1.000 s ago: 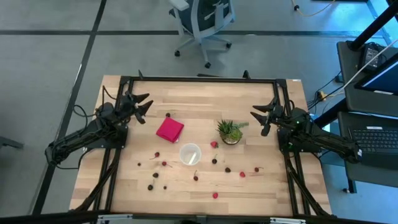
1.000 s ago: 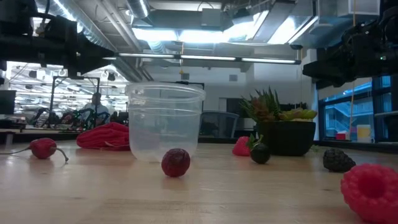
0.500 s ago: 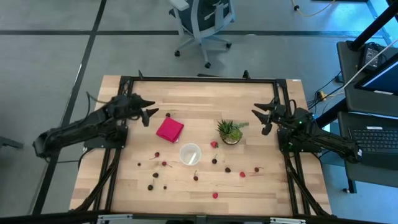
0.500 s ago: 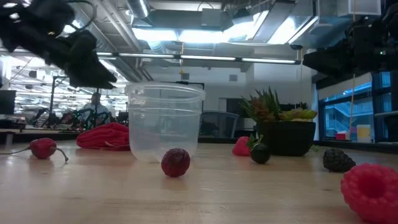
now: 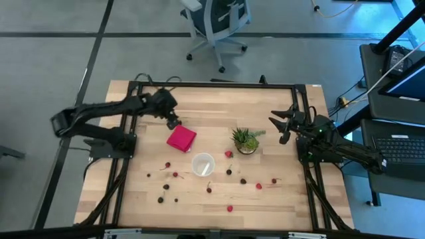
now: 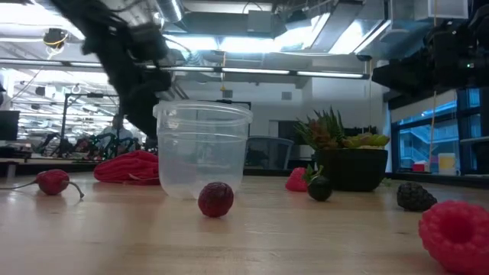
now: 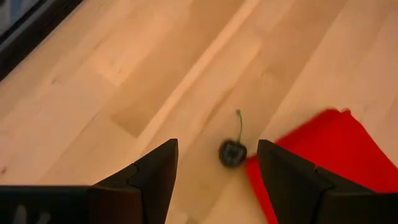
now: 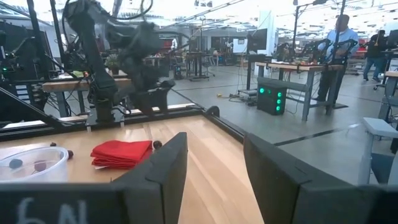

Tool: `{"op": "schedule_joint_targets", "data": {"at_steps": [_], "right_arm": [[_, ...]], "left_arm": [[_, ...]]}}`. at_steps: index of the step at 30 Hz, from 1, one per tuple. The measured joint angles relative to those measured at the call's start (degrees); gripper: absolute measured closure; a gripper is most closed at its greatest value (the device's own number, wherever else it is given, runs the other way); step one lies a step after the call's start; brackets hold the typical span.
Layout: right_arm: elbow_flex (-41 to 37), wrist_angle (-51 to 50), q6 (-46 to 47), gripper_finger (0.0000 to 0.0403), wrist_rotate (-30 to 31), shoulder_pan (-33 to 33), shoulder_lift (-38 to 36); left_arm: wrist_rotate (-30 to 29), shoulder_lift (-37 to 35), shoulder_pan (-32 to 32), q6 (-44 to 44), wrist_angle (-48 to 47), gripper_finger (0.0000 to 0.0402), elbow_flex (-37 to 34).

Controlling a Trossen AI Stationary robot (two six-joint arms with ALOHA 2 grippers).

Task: Pick and placing Produce into tupperware
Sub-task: Put the black cherry into the container

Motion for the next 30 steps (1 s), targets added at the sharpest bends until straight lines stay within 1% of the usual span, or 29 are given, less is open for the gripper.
{"op": "schedule_joint_targets", "data": {"at_steps": [5,8,10,16,21,30], "right_arm": [[0.0,-1.56,0.0,0.0242,0.0,0.0,0.0],[0.0,-1.85,0.0,0.0242,0.0,0.0,0.0],[0.0,-2.53,0.0,0.0242,0.0,0.0,0.0],[0.0,-4.22,0.0,0.0242,0.0,0.0,0.0],[0.0,-4.23,0.0,0.0242,-0.02,0.0,0.0],[0.0,-4.23,-0.01,0.0242,0.0,0.0,0.0]], "left_arm": [[0.26,9.4,-0.01,2.42,-4.6,0.0188,6.18],[2.66,13.35,0.0,2.88,-7.63,0.0188,8.67],[3.1,15.26,-0.02,3.75,-8.57,0.0188,9.41],[2.46,19.13,0.0,4.3,-8.48,0.0188,9.61],[-1.23,21.53,-0.78,4.31,-7.73,0.0188,9.61],[-1.43,24.68,-3.37,4.41,-7.02,0.0188,9.7]]}}
